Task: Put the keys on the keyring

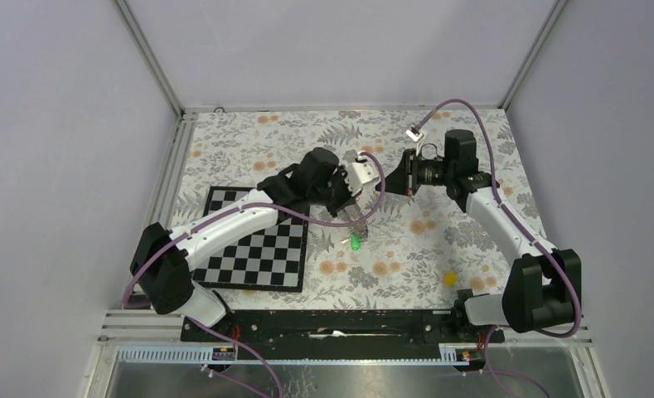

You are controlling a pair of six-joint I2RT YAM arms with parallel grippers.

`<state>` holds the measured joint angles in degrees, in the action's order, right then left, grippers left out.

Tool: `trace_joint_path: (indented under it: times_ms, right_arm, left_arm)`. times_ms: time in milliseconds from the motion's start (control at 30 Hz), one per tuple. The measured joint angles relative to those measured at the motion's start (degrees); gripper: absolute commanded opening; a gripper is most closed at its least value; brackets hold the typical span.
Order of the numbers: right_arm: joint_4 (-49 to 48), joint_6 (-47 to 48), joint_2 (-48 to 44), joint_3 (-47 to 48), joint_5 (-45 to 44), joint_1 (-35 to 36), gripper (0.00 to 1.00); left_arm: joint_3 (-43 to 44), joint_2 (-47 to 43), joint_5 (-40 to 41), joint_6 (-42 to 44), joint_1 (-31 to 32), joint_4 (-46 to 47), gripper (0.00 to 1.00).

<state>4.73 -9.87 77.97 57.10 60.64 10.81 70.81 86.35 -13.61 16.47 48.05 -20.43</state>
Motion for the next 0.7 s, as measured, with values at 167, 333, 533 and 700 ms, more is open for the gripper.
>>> trace_joint_path:
  times_ms: [167, 333, 533, 700]
  right_arm:
    - [-7.4, -4.4, -1.5, -5.4, 4.1, 0.0, 0.00]
    - [-13.9, -6.9, -2.0, -7.8, 6.9, 0.0, 0.00]
    - [-25.6, -12.9, -2.9, -13.9, 8.3, 0.0, 0.00]
    - [-36.4, -18.2, -2.9, -18.2, 9.2, 0.0, 0.00]
  left_arm:
    - [0.0, 0.0, 1.1, 0.7, 0.0, 0.8, 0.00]
    - [0.0, 0.0, 1.4, 1.1, 0.1, 0.9, 0.00]
    - [0.6, 0.0, -0.2, 1.2, 0.8, 0.8, 0.00]
    - [2.1, 0.0, -1.5, 1.6, 1.4, 0.7, 0.00]
